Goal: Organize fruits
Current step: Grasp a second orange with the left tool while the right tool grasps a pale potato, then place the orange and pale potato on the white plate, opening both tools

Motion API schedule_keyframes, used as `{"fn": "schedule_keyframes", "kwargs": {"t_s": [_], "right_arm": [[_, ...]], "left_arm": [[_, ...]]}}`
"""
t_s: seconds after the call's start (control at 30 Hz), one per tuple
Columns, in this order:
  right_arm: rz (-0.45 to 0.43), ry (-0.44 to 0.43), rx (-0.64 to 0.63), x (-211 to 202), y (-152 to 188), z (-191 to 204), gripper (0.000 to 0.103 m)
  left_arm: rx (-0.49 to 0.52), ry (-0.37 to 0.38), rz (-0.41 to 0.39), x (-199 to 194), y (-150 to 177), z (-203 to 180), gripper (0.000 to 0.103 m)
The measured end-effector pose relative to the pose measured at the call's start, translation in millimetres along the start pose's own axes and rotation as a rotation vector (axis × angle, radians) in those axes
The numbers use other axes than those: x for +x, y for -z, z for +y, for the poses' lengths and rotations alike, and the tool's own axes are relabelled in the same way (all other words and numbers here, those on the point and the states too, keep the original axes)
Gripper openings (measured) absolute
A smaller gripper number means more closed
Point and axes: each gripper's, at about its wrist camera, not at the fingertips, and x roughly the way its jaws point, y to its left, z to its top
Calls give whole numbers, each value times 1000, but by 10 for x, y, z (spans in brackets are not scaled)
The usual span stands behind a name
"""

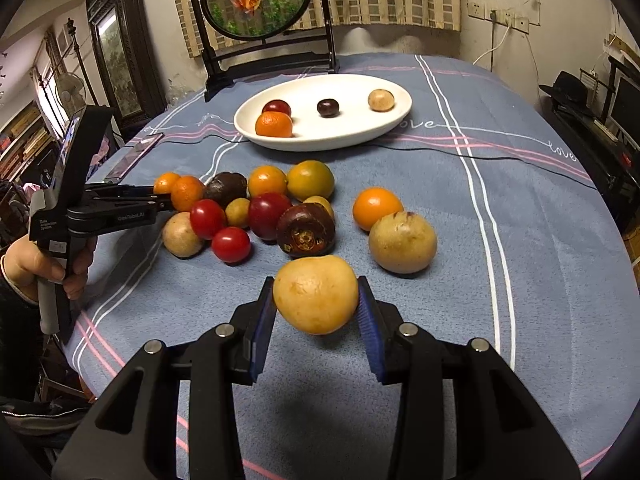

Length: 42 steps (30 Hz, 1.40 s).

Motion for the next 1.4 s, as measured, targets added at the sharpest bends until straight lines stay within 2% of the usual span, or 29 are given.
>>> {"fn": "schedule_keyframes", "kwargs": {"t_s": [0.1, 0.27, 0.53, 0.7, 0.87, 1.13, 1.33, 1.37, 1.4], "right_arm": [[-19, -6, 1, -74, -27, -12, 41], [-66, -10, -13, -216, -152, -22, 41], [-149, 0, -61, -293, -708, -18, 41], [-156, 20, -88, -70, -1123, -54, 41], [-91, 43, -130, 425, -1490, -66, 41], [37, 55, -153, 1145, -1686, -100, 41], [70, 60, -136, 1378, -1758, -170, 41], [69, 60, -127, 1397, -1770, -183, 41], [64, 56, -120, 1403, -1779, -195, 45]], "left_arm": [[-1, -2, -45, -191, -24, 18, 38], [13, 49, -123, -562, -164, -36, 38], [34, 104, -167, -701, -570, -253, 38], [40, 114, -147, -498, -967, -359, 38], [33, 79, -93, -90, -1262, -398, 38], [-26, 53, -5, 473, -1444, -262, 38], [-26, 51, 15, 690, -1522, -261, 39], [-29, 58, 14, 695, -1534, -260, 45], [-33, 66, 16, 703, -1547, -262, 57]]}}
